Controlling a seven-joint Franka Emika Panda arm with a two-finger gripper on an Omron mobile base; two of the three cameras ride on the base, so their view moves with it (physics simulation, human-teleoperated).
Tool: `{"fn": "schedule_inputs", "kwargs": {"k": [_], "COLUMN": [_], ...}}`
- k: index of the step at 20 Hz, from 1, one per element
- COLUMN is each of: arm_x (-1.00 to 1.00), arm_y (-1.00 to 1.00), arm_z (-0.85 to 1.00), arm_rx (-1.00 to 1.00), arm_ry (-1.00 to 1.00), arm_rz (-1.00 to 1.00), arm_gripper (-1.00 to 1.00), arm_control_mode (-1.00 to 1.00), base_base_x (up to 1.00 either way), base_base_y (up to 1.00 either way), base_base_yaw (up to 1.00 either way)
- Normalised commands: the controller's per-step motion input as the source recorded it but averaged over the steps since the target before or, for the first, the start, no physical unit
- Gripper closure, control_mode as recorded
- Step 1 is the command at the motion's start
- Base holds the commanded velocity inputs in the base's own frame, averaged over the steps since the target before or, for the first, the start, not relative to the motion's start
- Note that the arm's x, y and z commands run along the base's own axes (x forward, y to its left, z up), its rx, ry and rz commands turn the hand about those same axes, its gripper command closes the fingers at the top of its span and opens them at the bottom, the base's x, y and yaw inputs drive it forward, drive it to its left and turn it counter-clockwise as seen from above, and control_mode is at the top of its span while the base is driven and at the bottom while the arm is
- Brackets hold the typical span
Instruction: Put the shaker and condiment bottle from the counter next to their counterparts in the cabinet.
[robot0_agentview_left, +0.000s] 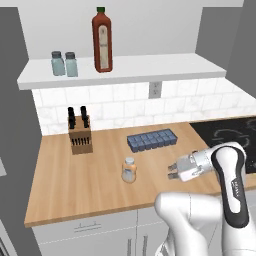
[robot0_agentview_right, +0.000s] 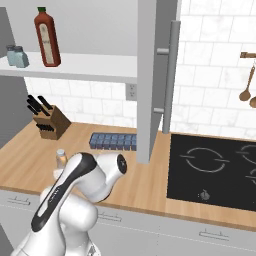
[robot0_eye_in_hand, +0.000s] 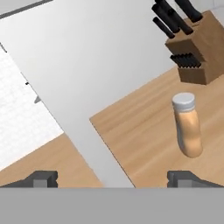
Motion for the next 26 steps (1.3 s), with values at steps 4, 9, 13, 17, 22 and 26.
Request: {"fn": "schedule_inputs", "kwargs": {"k": [4, 9, 13, 17, 22, 26], "arm_x": [0.00, 0.00, 0.00, 0.00, 0.00, 0.00], "arm_y": [0.32, 0.24, 0.56, 0.63, 0.42, 0.27], "arm_z": [-0.22, -0.20, -0.39, -0.41, -0.40, -0.52], "arm_rx": [0.00, 0.00, 0.00, 0.00, 0.00, 0.03], "arm_ry": [-0.32, -0.35, -0.28, -0.17, -0.01, 0.00], "arm_rz": [-0.06, -0.13, -0.11, -0.09, -0.08, -0.10], "arm_gripper": [-1.00, -1.00, -1.00, -1.00, -1.00, -1.00], "arm_control_mode": [-1.00, -1.00, -1.00, -1.00, -1.00, -1.00], "base_base_x": [0.00, 0.00, 0.00, 0.00, 0.00, 0.00], "base_base_y": [0.00, 0.00, 0.00, 0.00, 0.00, 0.00], "base_base_yaw": [0.00, 0.00, 0.00, 0.00, 0.00, 0.00]}}
